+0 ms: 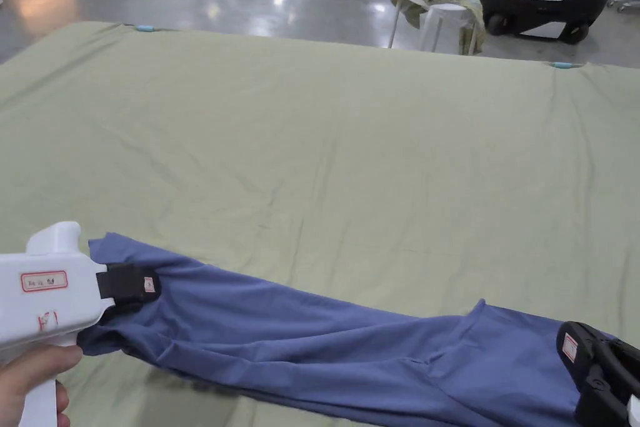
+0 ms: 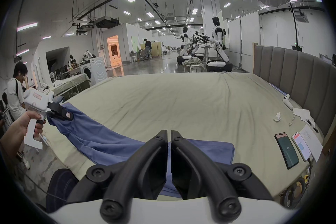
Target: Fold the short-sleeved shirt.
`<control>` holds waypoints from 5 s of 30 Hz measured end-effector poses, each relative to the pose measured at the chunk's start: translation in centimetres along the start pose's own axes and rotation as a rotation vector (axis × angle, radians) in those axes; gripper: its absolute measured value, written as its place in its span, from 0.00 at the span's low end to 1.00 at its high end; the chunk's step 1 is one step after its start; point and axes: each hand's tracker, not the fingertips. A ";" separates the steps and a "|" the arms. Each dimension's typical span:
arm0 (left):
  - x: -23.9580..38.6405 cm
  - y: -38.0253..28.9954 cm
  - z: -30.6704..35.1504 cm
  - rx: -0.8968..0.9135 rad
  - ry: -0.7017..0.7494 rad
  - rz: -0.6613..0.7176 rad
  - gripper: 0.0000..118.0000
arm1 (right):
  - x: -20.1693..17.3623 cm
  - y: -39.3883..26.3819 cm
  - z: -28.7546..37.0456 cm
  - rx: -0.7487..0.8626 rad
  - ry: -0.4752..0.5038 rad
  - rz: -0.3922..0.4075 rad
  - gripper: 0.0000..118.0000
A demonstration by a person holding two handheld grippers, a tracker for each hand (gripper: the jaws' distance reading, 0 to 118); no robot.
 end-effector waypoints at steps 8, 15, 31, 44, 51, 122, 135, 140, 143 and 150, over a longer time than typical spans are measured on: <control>15.1 -2.9 -6.8 -0.004 -0.068 -0.283 0.06 | 2.3 -0.2 2.0 0.046 0.034 -0.044 0.04; 20.5 -7.0 -18.3 -0.136 0.104 -0.445 0.09 | 5.0 -1.0 3.7 0.060 0.047 -0.111 0.04; 14.6 -3.7 -6.8 0.049 -0.106 -0.204 0.05 | 5.9 -1.8 3.3 0.030 0.036 -0.134 0.04; 19.9 -9.6 -19.2 -0.230 -0.259 -0.230 0.05 | 5.8 -1.4 3.1 -0.005 0.004 -0.103 0.04; 15.6 -6.9 -12.8 -0.167 -0.200 -0.202 0.06 | 4.2 -1.4 2.6 -0.002 0.046 -0.101 0.04; 20.5 -7.3 -10.7 0.030 -0.323 -0.344 0.50 | 6.8 -3.5 3.4 -0.041 0.027 -0.154 0.05; 20.1 -13.3 -21.1 -0.245 -0.514 -0.086 0.15 | 6.6 -2.8 -0.7 -0.178 0.125 -0.217 0.05; 19.0 -11.1 -14.1 -0.123 -0.568 -0.162 0.19 | 4.4 -3.4 -7.8 -0.307 0.299 -0.306 0.05; 16.4 -9.8 -11.0 -0.062 -0.506 -0.165 0.68 | 3.6 -5.3 -12.6 -0.400 0.493 -0.451 0.05; 5.1 -8.8 -12.0 -0.195 -0.439 0.112 0.72 | 5.7 -7.9 -14.2 -0.460 0.343 -0.547 0.03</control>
